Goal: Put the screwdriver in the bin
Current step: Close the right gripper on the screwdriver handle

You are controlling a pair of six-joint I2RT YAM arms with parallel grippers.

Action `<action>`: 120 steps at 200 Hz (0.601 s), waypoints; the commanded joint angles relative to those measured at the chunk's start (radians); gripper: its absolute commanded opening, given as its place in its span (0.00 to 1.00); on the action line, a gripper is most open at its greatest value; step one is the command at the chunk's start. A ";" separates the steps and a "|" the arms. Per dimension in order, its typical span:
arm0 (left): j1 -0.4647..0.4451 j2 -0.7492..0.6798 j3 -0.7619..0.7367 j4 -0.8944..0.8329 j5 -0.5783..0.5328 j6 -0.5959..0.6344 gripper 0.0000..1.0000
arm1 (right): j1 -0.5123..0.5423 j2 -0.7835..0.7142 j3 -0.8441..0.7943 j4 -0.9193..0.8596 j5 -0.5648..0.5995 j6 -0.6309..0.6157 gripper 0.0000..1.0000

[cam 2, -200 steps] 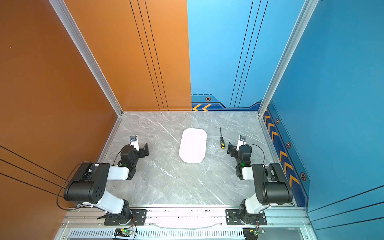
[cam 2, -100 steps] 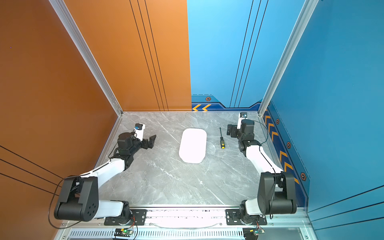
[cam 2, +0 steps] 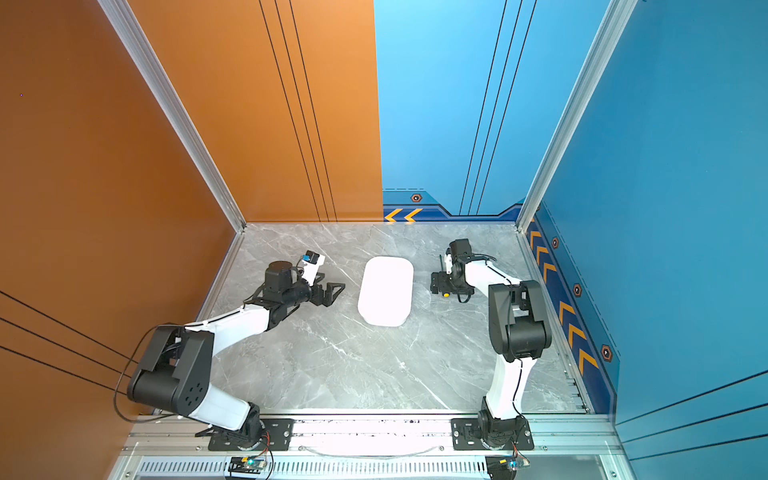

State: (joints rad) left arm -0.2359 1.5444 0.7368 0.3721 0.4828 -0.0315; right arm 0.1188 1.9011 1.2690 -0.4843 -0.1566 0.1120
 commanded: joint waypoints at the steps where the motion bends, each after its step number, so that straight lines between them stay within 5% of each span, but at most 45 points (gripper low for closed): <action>1: -0.015 0.025 0.033 -0.005 0.053 -0.023 0.98 | 0.003 0.010 0.041 -0.063 0.013 -0.004 0.94; 120: -0.034 0.084 0.025 0.005 0.140 -0.026 0.98 | 0.027 0.081 0.076 -0.085 0.077 -0.022 0.76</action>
State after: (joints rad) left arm -0.2630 1.6020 0.7456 0.3729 0.5591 -0.0612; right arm 0.1432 1.9572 1.3087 -0.5262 -0.1078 0.1005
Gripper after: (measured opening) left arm 0.979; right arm 0.773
